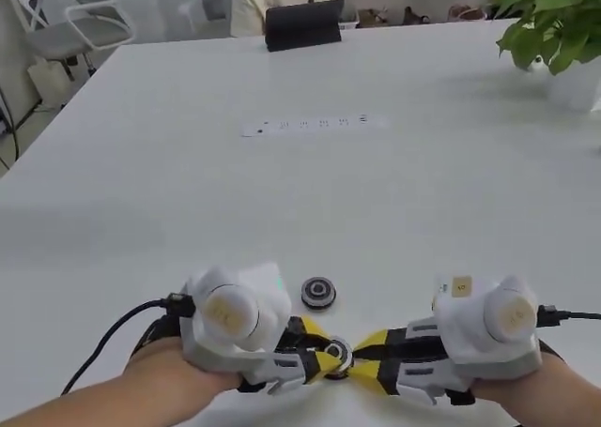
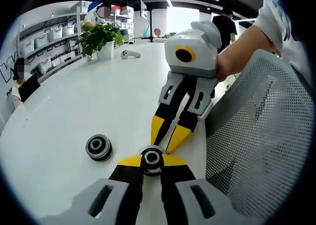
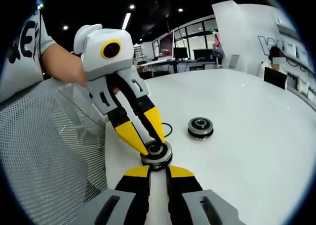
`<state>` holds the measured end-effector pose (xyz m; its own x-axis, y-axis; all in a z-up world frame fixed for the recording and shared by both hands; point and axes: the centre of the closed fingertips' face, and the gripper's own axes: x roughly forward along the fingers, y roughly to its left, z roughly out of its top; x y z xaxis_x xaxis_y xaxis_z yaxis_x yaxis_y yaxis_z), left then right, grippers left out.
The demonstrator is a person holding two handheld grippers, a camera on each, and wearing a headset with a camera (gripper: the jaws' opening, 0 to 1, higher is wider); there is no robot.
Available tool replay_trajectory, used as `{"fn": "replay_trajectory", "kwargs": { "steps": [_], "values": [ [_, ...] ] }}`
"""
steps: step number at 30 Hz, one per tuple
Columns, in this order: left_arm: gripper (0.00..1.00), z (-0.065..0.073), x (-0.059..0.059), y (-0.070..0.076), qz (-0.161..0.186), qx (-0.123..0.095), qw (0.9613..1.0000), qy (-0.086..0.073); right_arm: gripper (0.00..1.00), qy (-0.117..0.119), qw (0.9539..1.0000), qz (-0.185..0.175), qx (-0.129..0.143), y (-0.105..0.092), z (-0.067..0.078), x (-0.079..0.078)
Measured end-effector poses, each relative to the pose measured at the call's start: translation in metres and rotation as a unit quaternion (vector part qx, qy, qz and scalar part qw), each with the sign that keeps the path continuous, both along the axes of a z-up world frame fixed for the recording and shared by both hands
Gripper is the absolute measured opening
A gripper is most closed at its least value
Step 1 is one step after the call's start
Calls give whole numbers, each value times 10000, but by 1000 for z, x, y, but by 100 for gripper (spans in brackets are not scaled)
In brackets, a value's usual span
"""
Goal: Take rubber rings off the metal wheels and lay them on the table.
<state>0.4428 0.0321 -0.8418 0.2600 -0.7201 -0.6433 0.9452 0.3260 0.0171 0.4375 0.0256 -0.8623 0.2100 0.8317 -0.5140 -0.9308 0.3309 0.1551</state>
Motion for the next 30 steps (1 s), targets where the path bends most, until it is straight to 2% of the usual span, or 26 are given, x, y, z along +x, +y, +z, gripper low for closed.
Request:
{"fn": "replay_trajectory", "kwargs": {
  "steps": [22,30],
  "values": [
    [7,-1,2,1,56,-11,10000,6,7,91,9999,-75,-31,0,0,0],
    [7,-1,2,1,79,-13,10000,-3,1,308,9991,-264,71,-2,-1,2]
  ]
}}
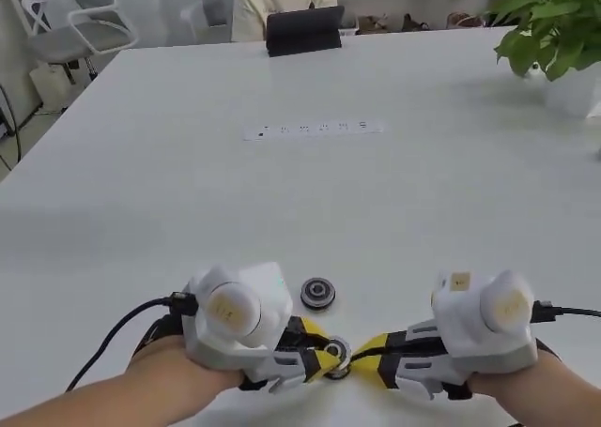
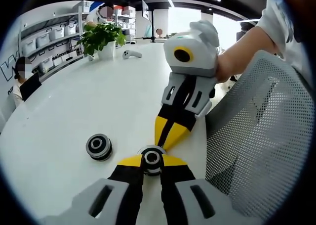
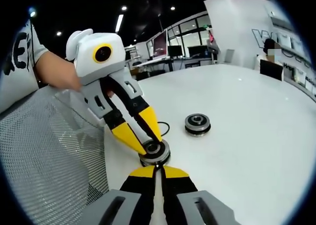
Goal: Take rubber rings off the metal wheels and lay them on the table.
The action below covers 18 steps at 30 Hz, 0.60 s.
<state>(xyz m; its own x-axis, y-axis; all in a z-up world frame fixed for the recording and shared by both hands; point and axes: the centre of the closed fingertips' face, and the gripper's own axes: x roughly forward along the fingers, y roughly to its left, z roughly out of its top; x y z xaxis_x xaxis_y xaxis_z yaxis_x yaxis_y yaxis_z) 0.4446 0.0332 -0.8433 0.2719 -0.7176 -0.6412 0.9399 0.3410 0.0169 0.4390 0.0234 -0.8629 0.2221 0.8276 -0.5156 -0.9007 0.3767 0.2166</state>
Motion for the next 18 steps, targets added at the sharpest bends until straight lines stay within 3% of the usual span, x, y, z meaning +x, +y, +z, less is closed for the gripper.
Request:
{"fn": "replay_trajectory", "kwargs": {
  "steps": [4,10,18],
  "values": [
    [7,0,0,0,5,-2,10000,-4,0,114,9998,-135,68,0,1,0],
    [7,0,0,0,18,-4,10000,-14,0,513,9970,-487,324,-2,1,1],
    [7,1,-1,0,-2,-8,10000,-41,0,1042,9882,-875,698,-3,2,3]
  ]
}}
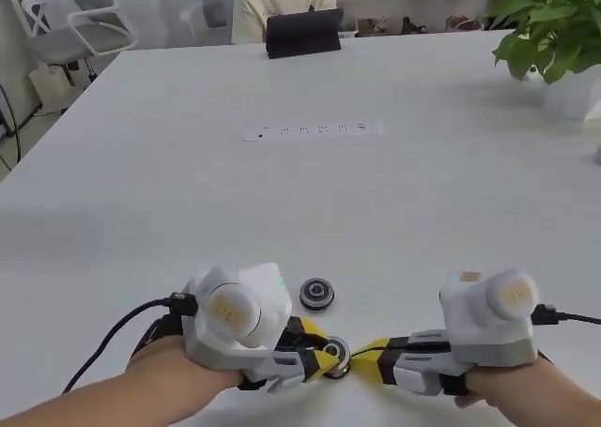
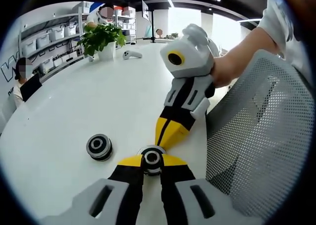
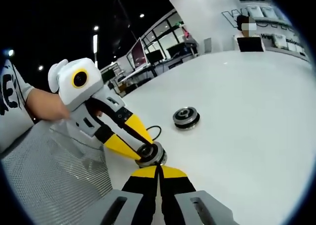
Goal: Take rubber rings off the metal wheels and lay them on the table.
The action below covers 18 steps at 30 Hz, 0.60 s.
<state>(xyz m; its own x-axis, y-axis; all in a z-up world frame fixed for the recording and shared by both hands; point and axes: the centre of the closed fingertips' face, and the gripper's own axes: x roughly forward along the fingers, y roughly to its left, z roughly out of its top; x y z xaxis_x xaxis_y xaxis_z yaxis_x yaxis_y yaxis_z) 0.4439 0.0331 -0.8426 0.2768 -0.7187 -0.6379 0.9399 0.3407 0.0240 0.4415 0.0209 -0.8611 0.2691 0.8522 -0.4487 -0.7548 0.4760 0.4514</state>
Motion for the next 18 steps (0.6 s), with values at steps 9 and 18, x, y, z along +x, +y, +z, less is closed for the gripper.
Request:
{"fn": "replay_trajectory", "kwargs": {
  "steps": [9,18],
  "values": [
    [7,0,0,0,-13,-26,10000,-2,0,362,9981,-335,381,-2,1,3],
    [7,0,0,0,4,-32,10000,-8,0,641,9922,-665,833,-3,10,9]
  ]
}}
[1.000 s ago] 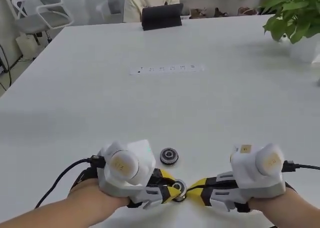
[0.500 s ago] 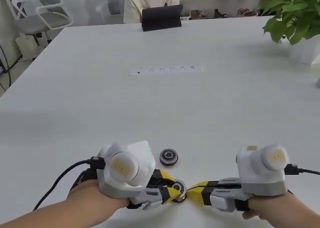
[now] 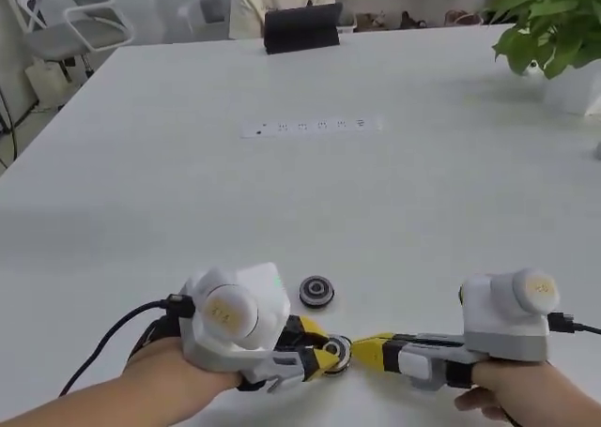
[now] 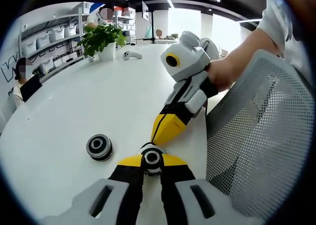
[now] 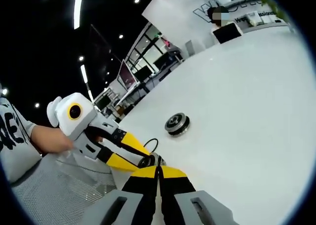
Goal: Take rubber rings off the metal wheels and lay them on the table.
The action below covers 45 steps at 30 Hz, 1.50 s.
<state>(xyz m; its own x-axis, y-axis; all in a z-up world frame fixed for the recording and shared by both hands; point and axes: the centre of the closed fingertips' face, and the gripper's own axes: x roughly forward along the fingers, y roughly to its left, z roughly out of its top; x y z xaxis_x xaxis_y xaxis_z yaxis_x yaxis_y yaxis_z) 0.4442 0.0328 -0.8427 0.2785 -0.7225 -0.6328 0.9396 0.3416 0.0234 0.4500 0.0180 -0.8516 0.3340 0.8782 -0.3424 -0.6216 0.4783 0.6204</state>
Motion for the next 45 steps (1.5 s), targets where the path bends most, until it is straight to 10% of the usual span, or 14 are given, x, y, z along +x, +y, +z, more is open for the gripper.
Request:
{"fn": "replay_trajectory", "kwargs": {
  "steps": [32,35,36,38,45],
  "values": [
    [7,0,0,0,49,11,10000,-3,0,-196,9995,232,112,14,14,-9],
    [7,0,0,0,45,3,10000,-1,0,-226,9986,389,277,22,20,-13],
    [7,0,0,1,38,11,10000,6,0,-91,9943,688,806,34,38,-25],
    [7,-1,1,1,65,-5,10000,17,0,-351,9974,528,344,28,29,-14],
    [7,-1,1,1,59,3,10000,0,0,-232,9982,383,398,23,26,-12]
  ]
}}
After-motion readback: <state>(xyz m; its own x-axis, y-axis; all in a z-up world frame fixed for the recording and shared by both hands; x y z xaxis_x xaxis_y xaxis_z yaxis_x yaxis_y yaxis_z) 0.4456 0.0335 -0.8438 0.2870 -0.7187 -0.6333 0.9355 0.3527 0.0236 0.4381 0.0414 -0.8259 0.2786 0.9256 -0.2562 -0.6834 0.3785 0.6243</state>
